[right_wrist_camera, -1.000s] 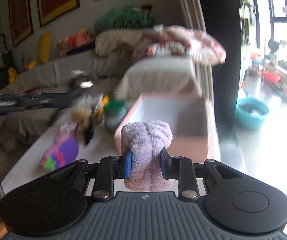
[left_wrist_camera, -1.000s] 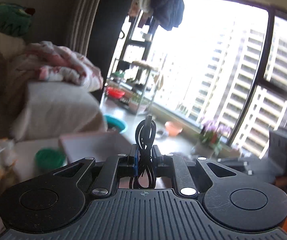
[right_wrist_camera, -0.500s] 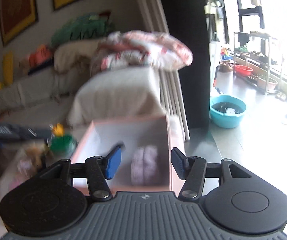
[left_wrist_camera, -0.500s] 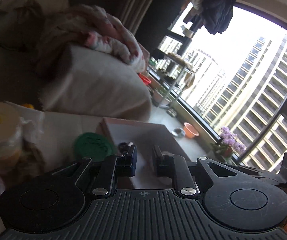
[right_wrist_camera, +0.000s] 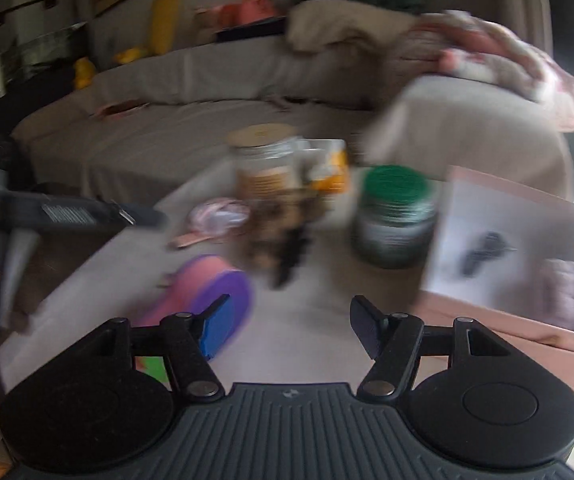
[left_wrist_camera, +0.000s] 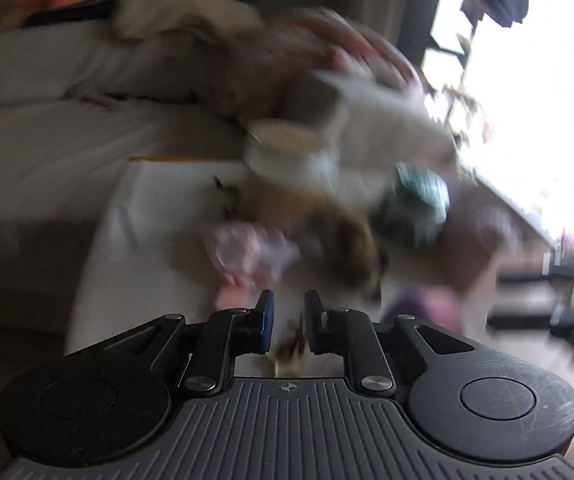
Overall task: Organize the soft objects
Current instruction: 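Grasp the purple-and-pink sponge with the right tool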
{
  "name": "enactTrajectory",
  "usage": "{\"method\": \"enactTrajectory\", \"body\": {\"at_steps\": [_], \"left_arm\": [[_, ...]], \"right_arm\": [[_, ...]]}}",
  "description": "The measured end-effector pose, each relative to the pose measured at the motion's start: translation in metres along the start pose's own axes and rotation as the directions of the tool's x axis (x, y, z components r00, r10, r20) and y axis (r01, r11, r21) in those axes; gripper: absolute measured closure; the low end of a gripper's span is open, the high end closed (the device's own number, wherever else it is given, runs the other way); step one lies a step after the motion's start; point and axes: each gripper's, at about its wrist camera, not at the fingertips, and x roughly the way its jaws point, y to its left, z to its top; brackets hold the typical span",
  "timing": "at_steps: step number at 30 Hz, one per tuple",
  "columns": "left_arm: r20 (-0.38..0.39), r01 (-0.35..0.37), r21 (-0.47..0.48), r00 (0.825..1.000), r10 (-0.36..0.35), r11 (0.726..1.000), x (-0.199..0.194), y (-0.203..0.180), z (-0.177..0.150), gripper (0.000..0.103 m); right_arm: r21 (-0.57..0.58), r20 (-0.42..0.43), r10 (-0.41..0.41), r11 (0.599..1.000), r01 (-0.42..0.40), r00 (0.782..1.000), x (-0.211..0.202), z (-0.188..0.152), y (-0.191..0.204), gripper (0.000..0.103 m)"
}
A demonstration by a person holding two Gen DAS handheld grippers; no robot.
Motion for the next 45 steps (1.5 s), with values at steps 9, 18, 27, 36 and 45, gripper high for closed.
{"method": "enactTrajectory", "body": {"at_steps": [9, 18, 27, 36, 45], "left_arm": [[-0.063, 0.010, 0.104, 0.998, -0.004, 0.995, 0.015, -0.006, -0.024, 0.084], [-0.077, -0.050, 0.179, 0.995, 0.064, 0.983, 0.011, -0.018, -0.026, 0.080], [-0.079, -0.014, 0.183, 0.996, 0.029, 0.983, 0.001, -0.023, -0.036, 0.064], [-0.090, -0.087, 0.088, 0.991, 0.095, 0.992, -0.012, -0.012, -0.045, 0.064], [-0.044, -0.131, 0.088, 0.990, 0.135, 0.987, -0.003, -0.021, -0.049, 0.064]], "right_arm": [[-0.044, -0.078, -0.060, 0.997, 0.057, 0.995, -0.014, -0.038, 0.004, 0.038], [0.032, -0.130, -0.078, 0.996, 0.083, 0.988, 0.003, -0.066, -0.008, 0.038], [-0.015, -0.024, -0.124, 0.992, 0.124, 0.992, 0.004, -0.083, 0.002, 0.029], [-0.019, -0.020, -0.116, 0.993, 0.115, 0.993, 0.006, -0.083, 0.004, 0.024], [-0.016, -0.021, -0.104, 0.994, 0.104, 0.994, 0.006, -0.084, 0.005, 0.022]]}}
